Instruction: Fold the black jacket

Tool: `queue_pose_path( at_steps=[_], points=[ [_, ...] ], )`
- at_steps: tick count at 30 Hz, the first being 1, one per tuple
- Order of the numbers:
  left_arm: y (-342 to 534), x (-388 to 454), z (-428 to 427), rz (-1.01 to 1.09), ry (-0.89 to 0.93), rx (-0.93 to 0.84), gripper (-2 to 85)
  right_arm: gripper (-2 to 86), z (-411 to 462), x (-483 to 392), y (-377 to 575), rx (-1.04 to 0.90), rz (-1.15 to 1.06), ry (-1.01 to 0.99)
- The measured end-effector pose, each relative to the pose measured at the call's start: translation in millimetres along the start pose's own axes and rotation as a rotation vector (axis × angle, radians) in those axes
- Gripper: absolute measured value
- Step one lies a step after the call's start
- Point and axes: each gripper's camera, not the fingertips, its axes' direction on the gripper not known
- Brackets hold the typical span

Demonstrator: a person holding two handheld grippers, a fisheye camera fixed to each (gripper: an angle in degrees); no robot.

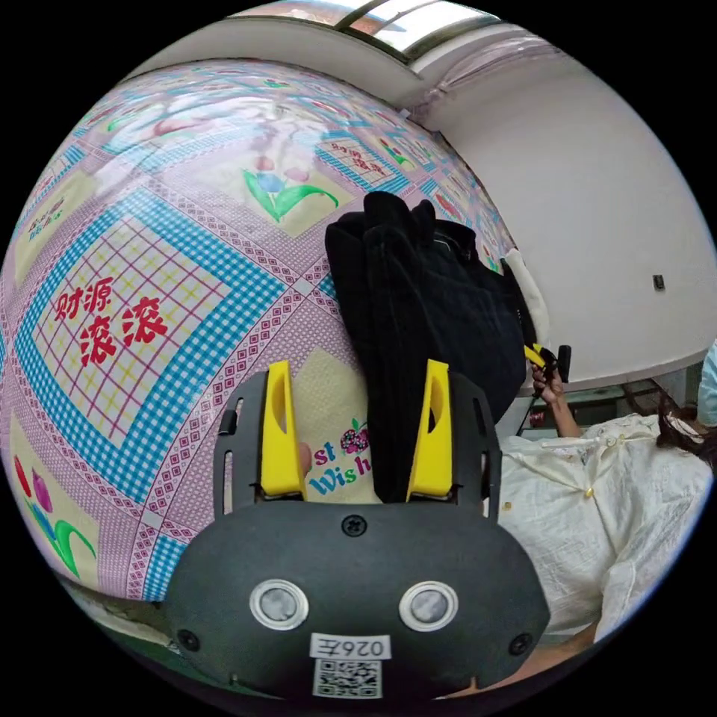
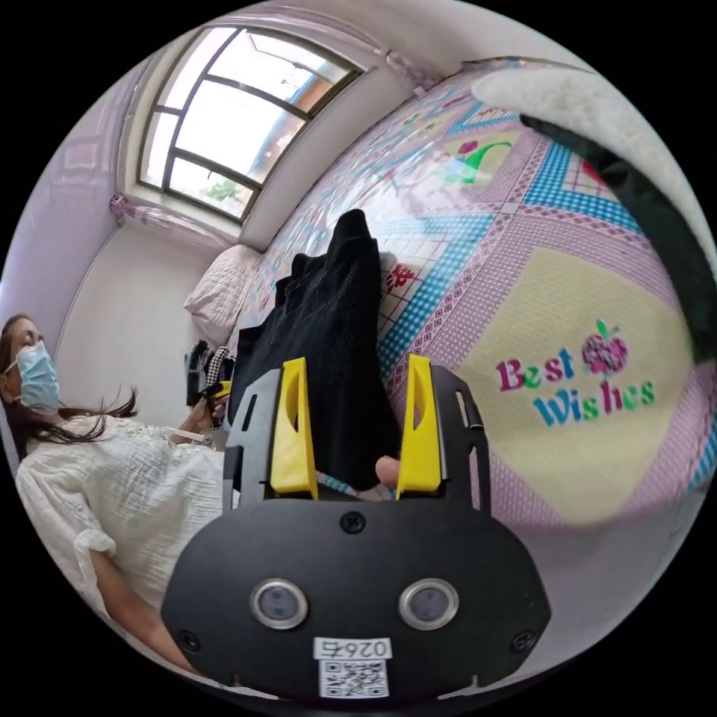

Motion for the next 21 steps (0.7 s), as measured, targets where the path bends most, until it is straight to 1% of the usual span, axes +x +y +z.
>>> queue_pose_path(
  at_steps=[1,2,3,5,7,9,10,11,13,15,17,18,21],
  points=[
    [-0.9,-3.0,1.3,0.025,-0.045,0.036,23.3,15.3,8.8,8.8,-11.5,-0.034,-0.007,-0.039],
    [-1.1,-6.8,3.3,0.026,-0.034,0.048,23.7,15.0,18.0,17.3,-22.3,-0.071,-0.008,-0.068],
    [-0.7,-17.4,8.3,0.014,0.015,0.06,23.6,14.9,22.1,20.8,-27.0,-0.09,-0.012,-0.08],
    [1.5,-33.3,18.4,0.013,0.11,0.081,23.0,14.2,31.2,32.3,-44.3,-0.097,-0.022,-0.202],
    [0.0,-52.1,42.7,0.022,0.253,0.072,20.9,13.1,39.8,35.9,-55.2,-0.103,-0.032,-0.257],
    [-2.5,-58.3,65.3,0.04,0.307,0.061,19.2,11.8,56.1,35.3,-66.7,-0.133,-0.038,-0.332],
    [-4.2,-57.8,77.5,0.069,0.305,0.058,18.2,11.0,71.3,31.0,-74.8,-0.169,-0.046,-0.372],
    [-5.2,-56.9,82.9,0.086,0.296,0.053,17.7,10.1,85.4,23.6,-82.4,-0.208,-0.059,-0.371],
    [-5.2,-55.1,100.6,0.151,0.209,0.01,13.7,9.2,99.8,12.1,-91.7,-0.258,-0.082,-0.363],
    [-0.5,-60.4,111.0,0.177,0.163,-0.022,11.1,8.2,107.4,6.7,-97.3,-0.298,-0.067,-0.36],
    [5.6,-77.3,125.0,0.128,0.208,-0.077,9.0,5.6,109.1,-1.4,-95.6,-0.324,-0.04,-0.314],
    [13.0,-89.2,131.5,0.093,0.245,-0.079,8.0,4.8,108.2,-5.2,-93.8,-0.322,-0.036,-0.296],
    [46.3,-96.6,128.9,0.106,0.216,0.002,7.0,2.2,92.1,-40.9,-77.5,-0.244,-0.048,-0.145]
  ],
)
